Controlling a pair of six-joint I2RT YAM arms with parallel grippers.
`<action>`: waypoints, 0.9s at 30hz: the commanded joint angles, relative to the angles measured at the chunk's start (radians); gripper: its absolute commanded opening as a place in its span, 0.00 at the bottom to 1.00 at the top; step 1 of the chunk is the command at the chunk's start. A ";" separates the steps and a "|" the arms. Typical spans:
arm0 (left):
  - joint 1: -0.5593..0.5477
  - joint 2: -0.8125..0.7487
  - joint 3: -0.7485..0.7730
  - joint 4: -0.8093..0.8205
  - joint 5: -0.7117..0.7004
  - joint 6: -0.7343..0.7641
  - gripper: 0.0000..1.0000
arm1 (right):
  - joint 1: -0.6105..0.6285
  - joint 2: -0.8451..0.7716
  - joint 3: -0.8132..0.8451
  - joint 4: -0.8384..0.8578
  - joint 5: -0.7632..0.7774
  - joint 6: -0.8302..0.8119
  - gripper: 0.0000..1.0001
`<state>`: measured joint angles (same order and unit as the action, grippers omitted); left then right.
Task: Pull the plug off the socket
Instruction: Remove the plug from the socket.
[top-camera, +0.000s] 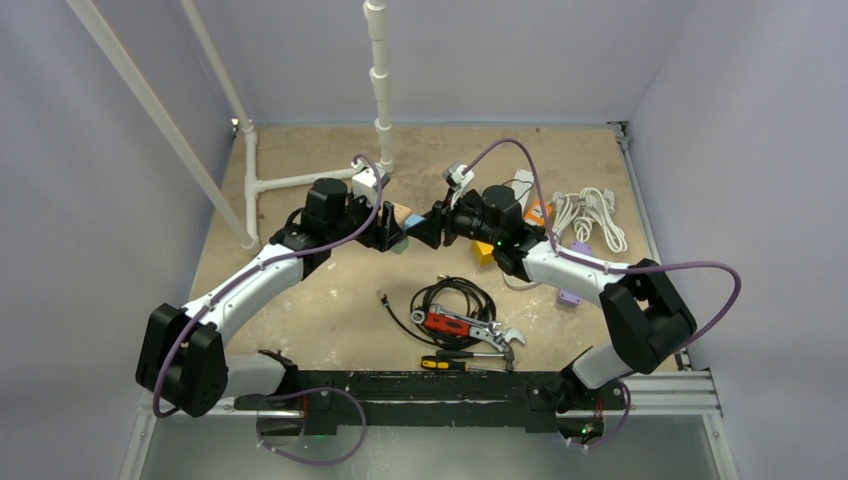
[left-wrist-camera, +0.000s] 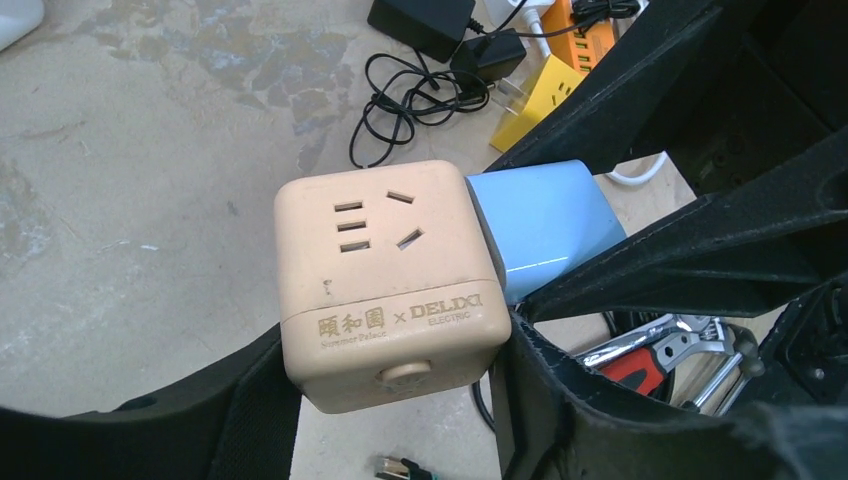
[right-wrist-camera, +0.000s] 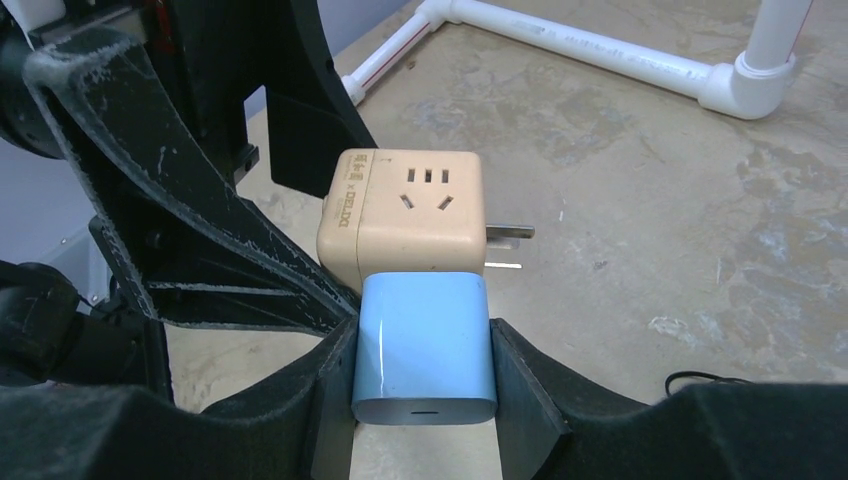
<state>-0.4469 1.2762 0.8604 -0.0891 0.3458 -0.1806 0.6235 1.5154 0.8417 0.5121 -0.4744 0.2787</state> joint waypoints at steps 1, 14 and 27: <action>0.005 0.016 0.030 0.054 0.030 -0.014 0.44 | -0.001 -0.034 -0.004 0.094 -0.048 -0.018 0.00; -0.083 -0.007 0.053 -0.041 -0.100 0.140 0.00 | 0.000 0.011 0.065 -0.014 0.003 -0.044 0.00; 0.009 -0.020 0.046 0.009 0.008 0.031 0.00 | 0.000 0.019 0.015 0.058 0.059 -0.035 0.00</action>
<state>-0.5159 1.2896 0.8799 -0.1535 0.2184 -0.0715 0.6235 1.5326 0.8486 0.4633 -0.4618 0.2459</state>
